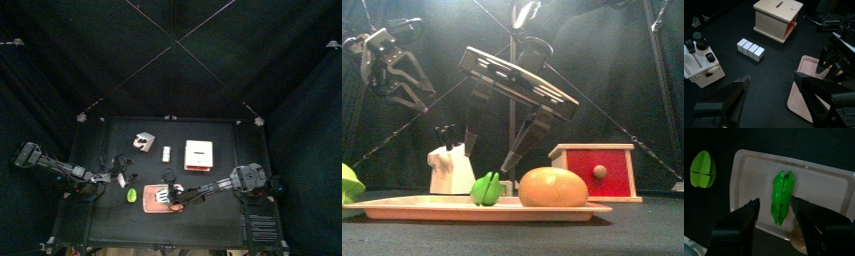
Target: Grab pea
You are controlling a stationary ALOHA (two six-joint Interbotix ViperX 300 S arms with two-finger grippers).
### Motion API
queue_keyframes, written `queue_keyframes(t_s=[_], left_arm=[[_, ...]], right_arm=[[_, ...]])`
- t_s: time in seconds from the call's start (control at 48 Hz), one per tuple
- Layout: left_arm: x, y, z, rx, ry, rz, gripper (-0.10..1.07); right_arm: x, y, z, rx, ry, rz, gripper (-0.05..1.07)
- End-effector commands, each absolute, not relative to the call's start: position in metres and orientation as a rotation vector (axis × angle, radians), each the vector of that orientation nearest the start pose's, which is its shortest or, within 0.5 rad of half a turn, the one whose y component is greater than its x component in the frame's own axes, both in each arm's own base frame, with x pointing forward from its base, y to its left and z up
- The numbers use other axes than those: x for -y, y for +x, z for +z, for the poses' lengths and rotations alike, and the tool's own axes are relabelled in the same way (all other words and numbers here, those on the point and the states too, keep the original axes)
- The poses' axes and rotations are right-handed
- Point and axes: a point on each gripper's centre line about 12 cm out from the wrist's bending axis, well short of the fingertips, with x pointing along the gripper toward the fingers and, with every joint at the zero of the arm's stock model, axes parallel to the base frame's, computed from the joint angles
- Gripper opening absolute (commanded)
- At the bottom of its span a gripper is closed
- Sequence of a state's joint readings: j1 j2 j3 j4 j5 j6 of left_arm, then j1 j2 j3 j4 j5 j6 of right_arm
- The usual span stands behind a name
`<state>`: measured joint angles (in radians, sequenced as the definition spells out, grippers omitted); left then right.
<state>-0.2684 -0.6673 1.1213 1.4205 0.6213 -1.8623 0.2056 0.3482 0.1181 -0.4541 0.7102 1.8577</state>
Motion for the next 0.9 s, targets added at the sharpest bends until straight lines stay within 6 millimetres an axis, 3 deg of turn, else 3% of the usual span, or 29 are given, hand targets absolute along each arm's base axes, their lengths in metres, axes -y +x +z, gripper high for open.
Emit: queue_keyframes(t_s=[0.0, 0.875], left_arm=[[-0.009, 0.225, 0.222, -0.403, -0.233, 0.45, 1.01], [-0.009, 0.226, 0.222, -0.403, -0.248, 0.454, 1.01]], right_arm=[[-0.064, 0.475, 0.179, -0.736, 1.1, -0.797, 0.87], [-0.062, 0.479, 0.167, -0.744, 1.1, -0.796, 0.87]])
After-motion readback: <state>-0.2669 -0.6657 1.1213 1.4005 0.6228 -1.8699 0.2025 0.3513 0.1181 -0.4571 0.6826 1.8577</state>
